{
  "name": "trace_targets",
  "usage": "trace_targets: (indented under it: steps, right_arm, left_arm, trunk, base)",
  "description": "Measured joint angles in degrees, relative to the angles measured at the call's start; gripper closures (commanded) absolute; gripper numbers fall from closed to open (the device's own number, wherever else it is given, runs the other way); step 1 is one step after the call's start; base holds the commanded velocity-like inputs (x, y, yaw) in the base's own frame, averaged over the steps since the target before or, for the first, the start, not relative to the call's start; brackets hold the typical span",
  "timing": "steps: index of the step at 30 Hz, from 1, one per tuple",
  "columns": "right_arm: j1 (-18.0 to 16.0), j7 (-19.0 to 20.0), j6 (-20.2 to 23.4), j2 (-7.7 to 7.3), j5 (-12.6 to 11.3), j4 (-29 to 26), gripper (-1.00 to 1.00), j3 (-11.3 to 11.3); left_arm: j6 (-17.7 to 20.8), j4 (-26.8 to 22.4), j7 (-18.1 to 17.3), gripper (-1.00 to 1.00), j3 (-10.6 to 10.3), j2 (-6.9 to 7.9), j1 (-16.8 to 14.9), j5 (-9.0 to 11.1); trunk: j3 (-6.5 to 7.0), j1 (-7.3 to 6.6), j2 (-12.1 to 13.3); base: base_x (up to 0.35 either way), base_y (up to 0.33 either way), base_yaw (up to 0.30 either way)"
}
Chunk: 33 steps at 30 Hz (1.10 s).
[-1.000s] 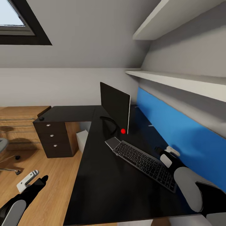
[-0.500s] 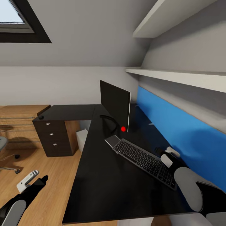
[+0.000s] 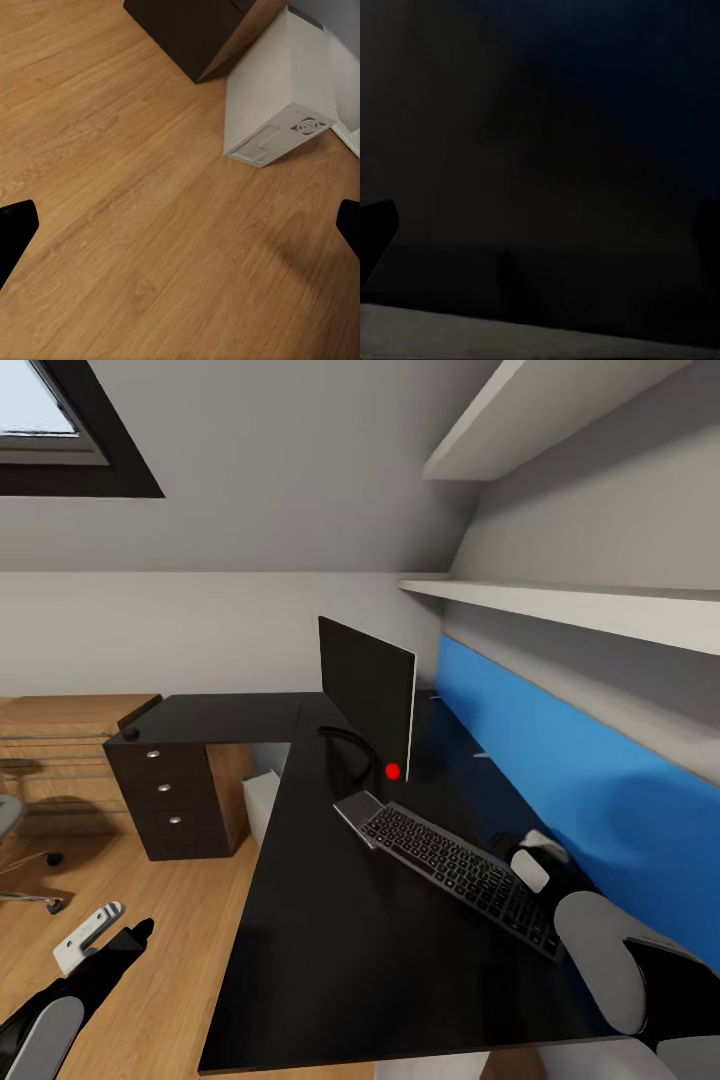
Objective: In the bedroom, organize the workspace by keeping the computer under the desk, ensuring the monitor is on the desk, placing the keyboard on the desk next to the monitor, placing the mouse on the desk next to the keyboard, moving the folder from the swivel chair onto the desk next to the mouse, stacking the notebook on top of the folder with the pen on top of the notebook, and positioning the swivel chair next to the desk.
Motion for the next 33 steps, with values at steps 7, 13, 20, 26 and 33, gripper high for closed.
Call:
trace_targets:
  steps: [7, 13, 20, 26, 33]
  right_arm:
    - [0.02, 0.08, 1.57, 0.03, 0.48, -0.07, -1.00, -0.05]
    - [0.01, 0.11, 1.61, 0.04, 0.52, -0.06, -1.00, -0.05]
    - [0.05, 0.08, 1.61, 0.04, 0.47, -0.13, -1.00, -0.07]
    - [0.02, 0.23, 1.61, 0.11, 0.08, -0.06, -1.00, -0.13]
    - [0.02, 0.23, 1.60, 0.14, 0.09, 0.04, -1.00, -0.14]
  left_arm:
    - [-0.02, 0.01, -0.07, -1.00, -0.18, -0.02, 0.00, 0.00]
    - [-0.01, 0.08, -0.20, -1.00, -1.41, -0.01, 0.00, -0.25]
    - [-0.02, 0.13, -0.21, -1.00, -1.91, -0.01, 0.00, -0.43]
    - [-0.02, 0.17, -0.20, -1.00, -1.94, -0.01, -0.01, -0.44]
    - [-0.02, 0.18, -0.21, -1.00, -1.92, -0.01, 0.00, -0.44]
  trunk:
    - [0.00, 0.00, 0.00]
    - [0.00, 0.00, 0.00]
    - [0.00, 0.00, 0.00]
    - [0.00, 0.02, 0.00]
    - [0.00, 0.01, 0.00]
  base:
    - [0.000, 0.000, 0.000]
    - [0.000, 0.000, 0.000]
    - [0.000, 0.000, 0.000]
    - [-0.136, 0.096, 0.000]
    - [-0.083, 0.055, 0.000]
